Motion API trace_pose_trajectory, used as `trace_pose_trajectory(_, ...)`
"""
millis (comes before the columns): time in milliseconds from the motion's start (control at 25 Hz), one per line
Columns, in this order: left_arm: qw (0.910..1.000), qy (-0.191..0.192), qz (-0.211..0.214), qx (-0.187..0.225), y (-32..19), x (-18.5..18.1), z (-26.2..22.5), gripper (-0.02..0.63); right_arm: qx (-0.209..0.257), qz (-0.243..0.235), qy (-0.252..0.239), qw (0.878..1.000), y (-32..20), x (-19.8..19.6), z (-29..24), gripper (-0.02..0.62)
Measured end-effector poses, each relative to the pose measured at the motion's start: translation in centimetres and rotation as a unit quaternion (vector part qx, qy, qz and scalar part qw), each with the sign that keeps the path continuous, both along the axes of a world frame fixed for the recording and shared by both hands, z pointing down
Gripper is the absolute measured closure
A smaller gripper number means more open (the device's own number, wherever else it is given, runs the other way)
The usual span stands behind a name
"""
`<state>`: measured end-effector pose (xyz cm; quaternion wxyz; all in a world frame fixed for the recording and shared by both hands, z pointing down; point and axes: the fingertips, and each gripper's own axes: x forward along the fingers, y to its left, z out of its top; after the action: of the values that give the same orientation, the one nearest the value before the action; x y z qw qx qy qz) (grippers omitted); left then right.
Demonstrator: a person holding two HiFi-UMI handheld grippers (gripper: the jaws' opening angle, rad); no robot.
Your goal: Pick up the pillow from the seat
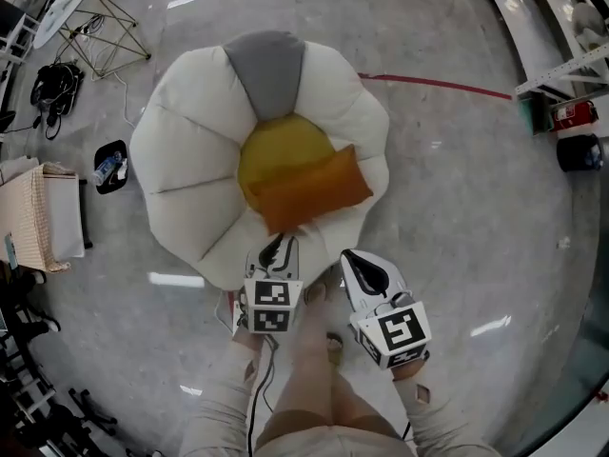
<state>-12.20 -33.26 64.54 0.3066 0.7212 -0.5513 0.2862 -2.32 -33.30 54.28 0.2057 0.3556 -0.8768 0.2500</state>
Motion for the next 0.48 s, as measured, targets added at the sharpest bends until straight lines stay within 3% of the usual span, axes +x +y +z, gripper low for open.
trace_pose_trajectory(160, 0.9988, -0.006, 0.026, -0.04, -1.9, -0.8, 7.3, 0.439, -0.022, 0.005, 0.002, 1.0, -1.5, -0.9, 5.0, 0.595)
trace_pose_trajectory(240, 0.9966, -0.028, 0.056, -0.053, -2.9, -1.2, 10.8, 0.379, -0.04, 0.013, -0.001, 0.999, -2.0, -1.0, 7.5, 0.595)
trace_pose_trajectory(480, 0.9783, -0.102, 0.153, -0.094, -4.5, -2.2, 19.4, 0.255, -0.077, 0.027, -0.007, 0.997, -2.8, -1.1, 13.6, 0.595)
